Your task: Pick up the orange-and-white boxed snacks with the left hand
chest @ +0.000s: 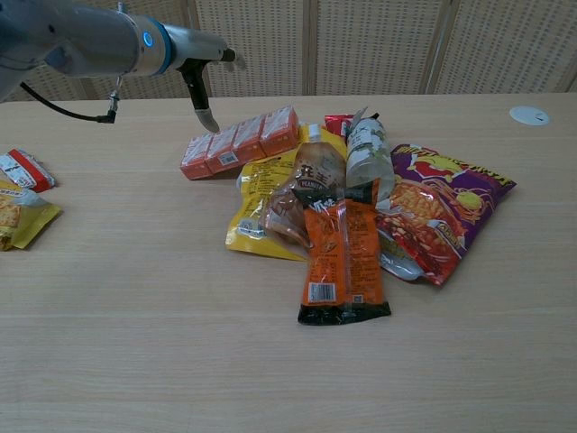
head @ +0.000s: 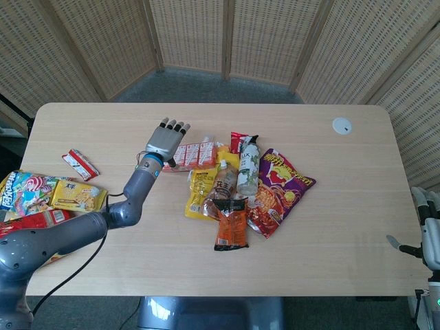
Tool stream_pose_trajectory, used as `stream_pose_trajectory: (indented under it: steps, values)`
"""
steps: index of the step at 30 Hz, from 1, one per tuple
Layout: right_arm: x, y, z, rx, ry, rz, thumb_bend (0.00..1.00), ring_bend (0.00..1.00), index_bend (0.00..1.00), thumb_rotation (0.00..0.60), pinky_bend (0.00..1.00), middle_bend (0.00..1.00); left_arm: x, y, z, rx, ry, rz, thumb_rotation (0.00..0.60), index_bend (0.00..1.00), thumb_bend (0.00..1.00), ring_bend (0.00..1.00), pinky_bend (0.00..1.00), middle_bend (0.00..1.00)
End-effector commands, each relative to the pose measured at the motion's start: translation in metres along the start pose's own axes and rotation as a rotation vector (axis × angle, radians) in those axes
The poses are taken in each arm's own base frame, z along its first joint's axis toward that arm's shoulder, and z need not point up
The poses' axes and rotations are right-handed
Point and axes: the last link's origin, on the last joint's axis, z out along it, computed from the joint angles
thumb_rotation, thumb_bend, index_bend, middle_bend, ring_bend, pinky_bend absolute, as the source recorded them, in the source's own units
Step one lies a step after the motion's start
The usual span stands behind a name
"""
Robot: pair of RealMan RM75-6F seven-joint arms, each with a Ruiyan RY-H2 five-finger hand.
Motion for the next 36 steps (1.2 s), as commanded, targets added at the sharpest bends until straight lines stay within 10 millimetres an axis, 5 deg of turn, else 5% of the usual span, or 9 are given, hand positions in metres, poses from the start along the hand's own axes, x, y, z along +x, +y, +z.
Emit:
stream_pose_trajectory:
  steps: [1,26,31,36]
  values:
    - [0.000,0.002,0.001,-0.006,0.000,0.005,0.00,0.00,0.00,0.599,0.00,0.00,-0.009,0.022,0.013,-0.013,-0.037,0.012,0.569,0.00,0.00,0.00,0.00,0.00]
    - [0.004,0.005,0.002,-0.006,0.001,0.049,0.00,0.00,0.00,0.600,0.00,0.00,-0.046,0.062,0.035,0.005,-0.077,0.007,0.600,0.00,0.00,0.00,0.01,0.00]
    - [0.002,0.005,0.001,-0.001,-0.006,0.046,0.00,0.00,0.00,0.600,0.00,0.00,-0.049,0.061,0.037,0.028,-0.044,0.048,0.600,0.17,0.00,0.06,0.38,0.06]
    - [0.002,0.003,0.001,0.005,-0.006,0.053,0.00,0.00,0.00,0.600,0.00,0.00,-0.056,0.060,0.036,0.039,-0.038,0.091,0.600,0.34,0.00,0.29,0.51,0.29]
